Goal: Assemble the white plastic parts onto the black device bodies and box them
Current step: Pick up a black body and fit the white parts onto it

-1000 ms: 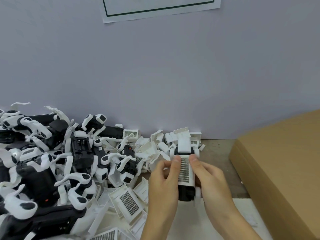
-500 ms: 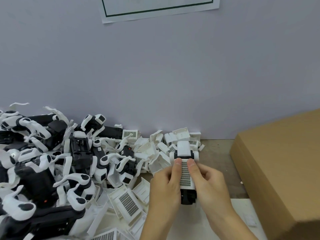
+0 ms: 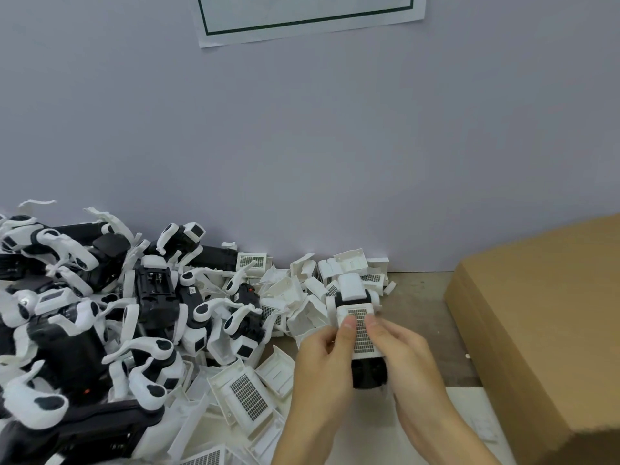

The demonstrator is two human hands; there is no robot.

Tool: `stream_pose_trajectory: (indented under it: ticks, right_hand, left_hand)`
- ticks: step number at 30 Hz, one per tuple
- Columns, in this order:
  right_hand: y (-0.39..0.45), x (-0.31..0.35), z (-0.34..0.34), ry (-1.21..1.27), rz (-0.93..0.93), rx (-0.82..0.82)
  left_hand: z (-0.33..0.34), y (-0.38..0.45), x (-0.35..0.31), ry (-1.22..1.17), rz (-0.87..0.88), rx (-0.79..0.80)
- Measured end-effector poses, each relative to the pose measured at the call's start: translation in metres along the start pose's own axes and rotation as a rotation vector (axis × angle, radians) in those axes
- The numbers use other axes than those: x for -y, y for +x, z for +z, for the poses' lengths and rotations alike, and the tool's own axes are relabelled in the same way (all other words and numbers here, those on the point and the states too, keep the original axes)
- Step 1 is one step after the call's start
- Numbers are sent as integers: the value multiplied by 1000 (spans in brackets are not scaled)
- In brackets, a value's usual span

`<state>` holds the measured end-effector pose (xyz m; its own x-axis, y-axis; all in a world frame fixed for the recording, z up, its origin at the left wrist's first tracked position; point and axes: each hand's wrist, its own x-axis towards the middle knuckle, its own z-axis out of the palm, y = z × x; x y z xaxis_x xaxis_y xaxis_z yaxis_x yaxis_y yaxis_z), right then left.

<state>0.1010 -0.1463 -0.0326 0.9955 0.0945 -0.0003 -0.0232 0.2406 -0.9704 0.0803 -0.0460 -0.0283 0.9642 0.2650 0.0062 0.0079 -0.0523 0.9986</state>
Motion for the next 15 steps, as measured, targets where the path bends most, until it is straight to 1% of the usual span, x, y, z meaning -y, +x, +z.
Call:
stream_pose_trajectory:
  ticks: [3,5,8,11,13,15]
  right_hand:
    - [0,-3,3,-110,-44,0]
    - [0,-4,4,-128,-58,-23]
    - [-1,-1,3,-67,-46,-31]
    - [-1,3,1,1,-28,-15]
    - [0,2,-1,2,-14,-35]
    - [1,1,-3,-3,14,-29]
  left_hand:
    - [-4,0,2,67,64,-30]
    - [-5,0,1,80,80,-35]
    - [-1,-1,-2,-46,31,-32]
    - [1,-1,-5,-223,-57,28]
    - [1,-2,-5,-232,-77,83]
    - [0,-1,-1,-153,-55,87]
